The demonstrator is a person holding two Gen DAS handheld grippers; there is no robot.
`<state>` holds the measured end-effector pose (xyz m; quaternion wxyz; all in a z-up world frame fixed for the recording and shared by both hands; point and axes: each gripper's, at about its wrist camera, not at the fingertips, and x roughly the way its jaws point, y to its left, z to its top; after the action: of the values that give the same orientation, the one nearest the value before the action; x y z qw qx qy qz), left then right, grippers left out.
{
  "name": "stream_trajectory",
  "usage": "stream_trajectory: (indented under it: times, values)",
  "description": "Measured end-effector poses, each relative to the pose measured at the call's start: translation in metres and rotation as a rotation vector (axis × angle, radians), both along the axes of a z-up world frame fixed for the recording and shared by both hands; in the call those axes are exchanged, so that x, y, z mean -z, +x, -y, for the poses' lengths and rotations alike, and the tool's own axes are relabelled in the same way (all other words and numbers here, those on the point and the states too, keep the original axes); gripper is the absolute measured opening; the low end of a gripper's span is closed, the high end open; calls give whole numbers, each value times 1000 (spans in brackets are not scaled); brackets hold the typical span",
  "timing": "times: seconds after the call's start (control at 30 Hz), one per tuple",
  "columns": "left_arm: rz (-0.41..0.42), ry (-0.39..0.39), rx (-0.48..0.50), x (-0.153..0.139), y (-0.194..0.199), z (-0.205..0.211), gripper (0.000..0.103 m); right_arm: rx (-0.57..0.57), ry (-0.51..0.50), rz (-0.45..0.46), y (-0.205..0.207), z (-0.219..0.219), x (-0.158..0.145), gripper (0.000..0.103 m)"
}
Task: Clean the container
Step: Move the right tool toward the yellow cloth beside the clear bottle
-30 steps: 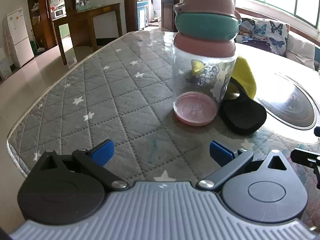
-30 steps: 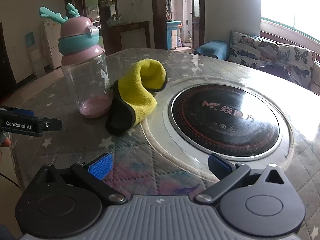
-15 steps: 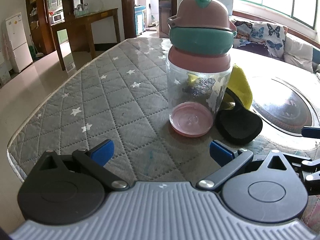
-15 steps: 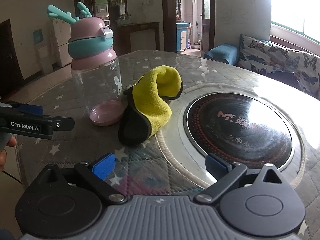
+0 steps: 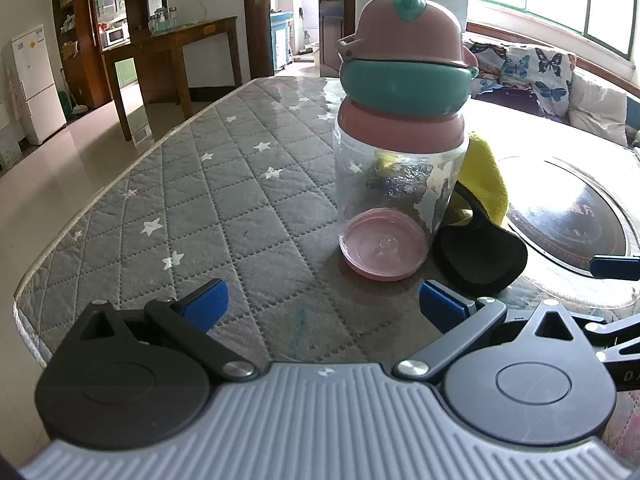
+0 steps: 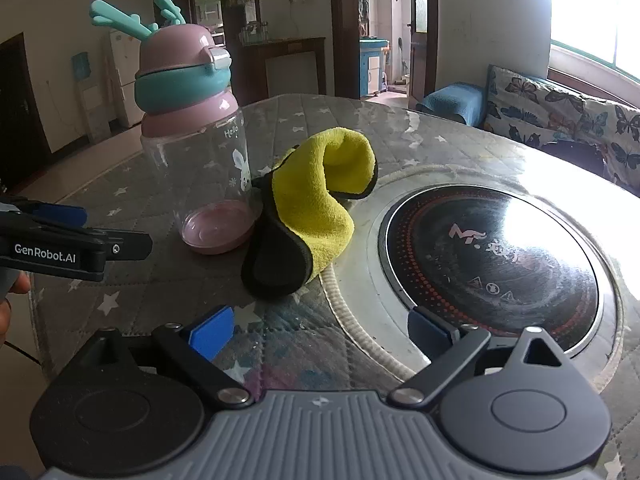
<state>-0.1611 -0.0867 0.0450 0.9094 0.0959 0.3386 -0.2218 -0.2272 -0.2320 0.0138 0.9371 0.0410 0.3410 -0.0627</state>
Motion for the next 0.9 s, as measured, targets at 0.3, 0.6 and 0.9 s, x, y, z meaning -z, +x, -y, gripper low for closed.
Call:
stream_trajectory:
  times: [0.3,0.6,0.9]
  values:
    - [-22,27,-10,3,-1,7,103,-10,-12,-22,3,-6,3,96]
    - [-40,48,-22,3,-5,11,103,-17,-10,-39,2,-10,4,96]
    - [-42,53,-16,0,-10,14,103,-27,-15,-52,-2,-15,4,96]
